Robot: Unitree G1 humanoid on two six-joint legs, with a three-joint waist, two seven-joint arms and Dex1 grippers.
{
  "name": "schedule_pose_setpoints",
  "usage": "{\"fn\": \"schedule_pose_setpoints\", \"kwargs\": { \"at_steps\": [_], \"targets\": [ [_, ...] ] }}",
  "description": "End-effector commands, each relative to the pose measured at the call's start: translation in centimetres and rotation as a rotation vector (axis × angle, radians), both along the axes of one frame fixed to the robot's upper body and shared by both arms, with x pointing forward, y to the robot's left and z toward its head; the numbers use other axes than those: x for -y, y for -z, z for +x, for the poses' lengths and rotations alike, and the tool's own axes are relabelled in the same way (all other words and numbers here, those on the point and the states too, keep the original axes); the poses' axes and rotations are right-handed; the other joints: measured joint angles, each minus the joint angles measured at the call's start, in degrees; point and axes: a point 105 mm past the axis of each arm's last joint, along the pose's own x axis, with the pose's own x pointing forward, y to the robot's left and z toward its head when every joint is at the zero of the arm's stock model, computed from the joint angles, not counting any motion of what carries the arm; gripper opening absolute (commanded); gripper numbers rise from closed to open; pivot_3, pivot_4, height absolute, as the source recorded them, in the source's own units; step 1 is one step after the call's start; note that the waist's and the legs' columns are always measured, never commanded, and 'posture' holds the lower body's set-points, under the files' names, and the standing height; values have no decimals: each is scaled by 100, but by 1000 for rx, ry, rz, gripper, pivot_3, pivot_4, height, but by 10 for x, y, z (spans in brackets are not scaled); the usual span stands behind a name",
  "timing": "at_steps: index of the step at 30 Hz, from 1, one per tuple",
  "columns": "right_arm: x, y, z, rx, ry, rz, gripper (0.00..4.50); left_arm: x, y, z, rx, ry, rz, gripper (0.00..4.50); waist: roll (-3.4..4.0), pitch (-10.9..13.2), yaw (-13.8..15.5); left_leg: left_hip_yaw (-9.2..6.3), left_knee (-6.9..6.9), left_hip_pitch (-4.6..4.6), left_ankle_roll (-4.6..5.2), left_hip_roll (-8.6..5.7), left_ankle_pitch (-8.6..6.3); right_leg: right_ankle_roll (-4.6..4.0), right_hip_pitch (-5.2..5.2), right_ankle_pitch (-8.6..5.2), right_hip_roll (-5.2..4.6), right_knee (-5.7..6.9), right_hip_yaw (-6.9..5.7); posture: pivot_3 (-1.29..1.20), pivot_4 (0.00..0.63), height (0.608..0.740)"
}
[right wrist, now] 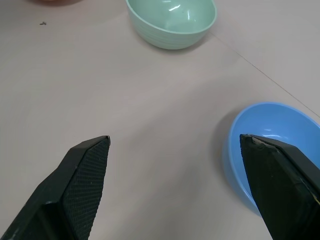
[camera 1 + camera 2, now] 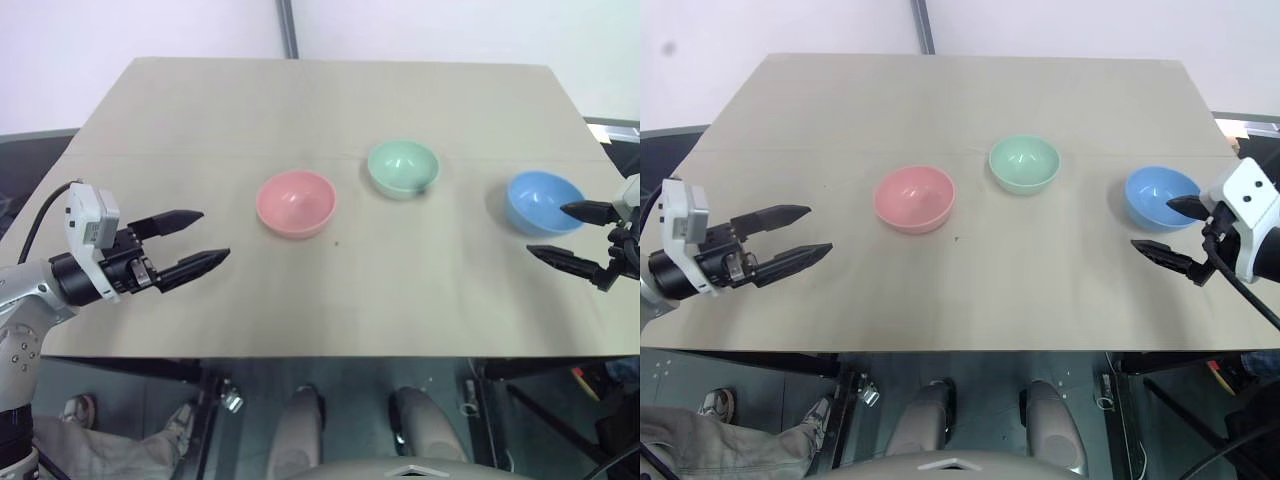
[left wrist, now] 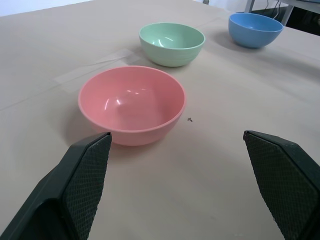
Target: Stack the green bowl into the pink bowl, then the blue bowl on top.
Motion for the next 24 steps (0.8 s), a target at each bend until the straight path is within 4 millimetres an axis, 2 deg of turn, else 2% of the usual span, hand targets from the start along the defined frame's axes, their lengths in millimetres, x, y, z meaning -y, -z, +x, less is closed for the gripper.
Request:
{"fn": "schedule_pose_setpoints", "kwargs": {
  "at_steps": [1,8,10,14,16,19,24],
  "targets": [
    [2,-17,-2,66,-5,-16,4493,-1,-12,-1,38,11,21,4455,0,0,0,0,0,0,0,0,0,0,0,0,0,0,0,0,150,740],
    [-4,-18,1,95,-47,-19,4493,5,-13,8,55,-12,109,4455,0,0,-1,0,1,1,0,0,0,1,0,0,0,1,0,0,150,740],
    [-12,-18,1,105,-84,-1,4493,3,-11,17,61,-94,187,4455,0,0,0,0,1,1,0,0,0,0,0,0,0,1,0,0,150,740],
    [-44,-17,-1,113,-196,55,4493,16,-11,26,41,-99,383,4455,-5,2,-6,-2,1,1,0,0,0,1,0,0,3,3,0,0,150,740],
    [-67,-7,-6,103,-274,101,4493,32,-15,32,77,-25,555,4455,-8,1,10,-2,0,1,0,-1,0,1,0,0,1,3,1,0,150,740],
    [-88,6,-15,78,-344,121,4493,46,-22,43,130,10,646,4455,-3,3,28,-7,1,-5,-1,-3,0,1,1,1,0,-1,-5,0,150,740],
    [-114,22,-26,80,-425,122,4493,60,-1,64,170,65,899,4455,-2,4,2,-7,-2,-10,0,-5,0,0,-2,0,1,-1,-4,0,150,740]
  ]
}}
